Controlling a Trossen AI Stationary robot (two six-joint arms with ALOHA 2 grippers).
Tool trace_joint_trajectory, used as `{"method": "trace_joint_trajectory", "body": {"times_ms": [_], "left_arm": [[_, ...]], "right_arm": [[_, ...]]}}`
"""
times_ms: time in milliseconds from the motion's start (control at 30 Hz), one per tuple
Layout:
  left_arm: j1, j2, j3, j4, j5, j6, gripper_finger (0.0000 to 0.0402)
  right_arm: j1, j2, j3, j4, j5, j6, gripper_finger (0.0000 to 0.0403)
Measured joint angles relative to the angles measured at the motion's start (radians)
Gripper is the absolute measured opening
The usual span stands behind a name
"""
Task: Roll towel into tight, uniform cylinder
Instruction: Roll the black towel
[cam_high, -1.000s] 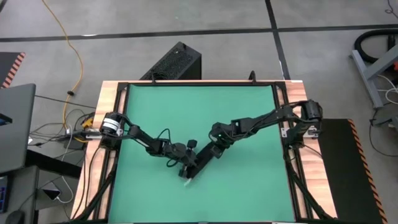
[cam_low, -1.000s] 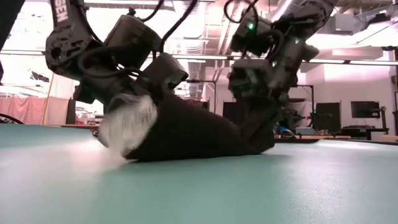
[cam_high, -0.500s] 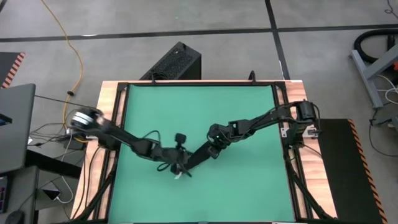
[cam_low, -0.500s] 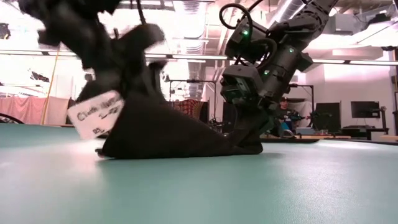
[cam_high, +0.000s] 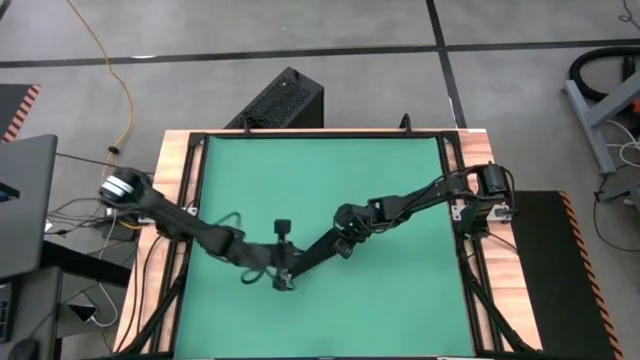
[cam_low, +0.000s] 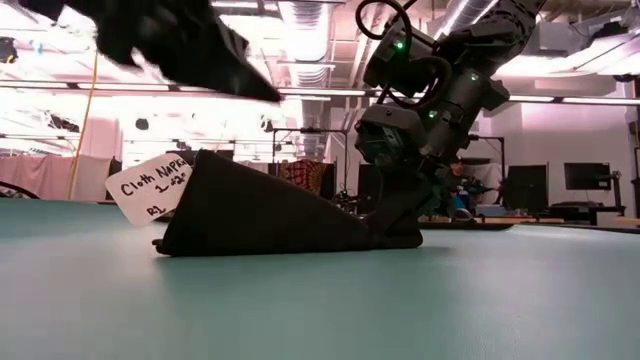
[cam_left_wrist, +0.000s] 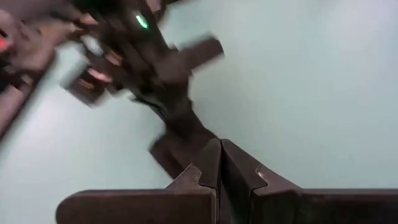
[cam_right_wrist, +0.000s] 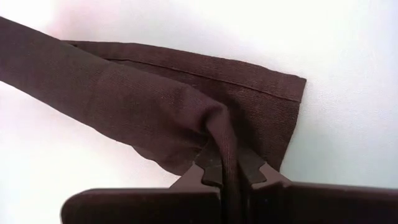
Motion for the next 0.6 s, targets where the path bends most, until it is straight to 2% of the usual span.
{"method": "trace_joint_trajectory", "body": {"times_ms": [167,300,400,600], "left_arm": [[-0.027,0.16,0.127,-0.134,-0.052,-0.055,0.0],[-0.051,0.22,0.183,-0.212,-0.098,-0.084,0.0],[-0.06,0.239,0.178,-0.252,-0.146,-0.15,0.0],[-0.075,0.241,0.14,-0.27,-0.161,-0.271,0.0]], "right_arm": [[0.007,0.0,0.0,0.002,0.002,0.002,0.0019],[0.008,0.001,0.0,0.002,0.002,0.003,0.0019],[0.008,0.001,0.0,0.001,0.002,0.002,0.0019],[0.008,0.001,-0.001,0.0,0.002,-0.002,0.0019]]}}
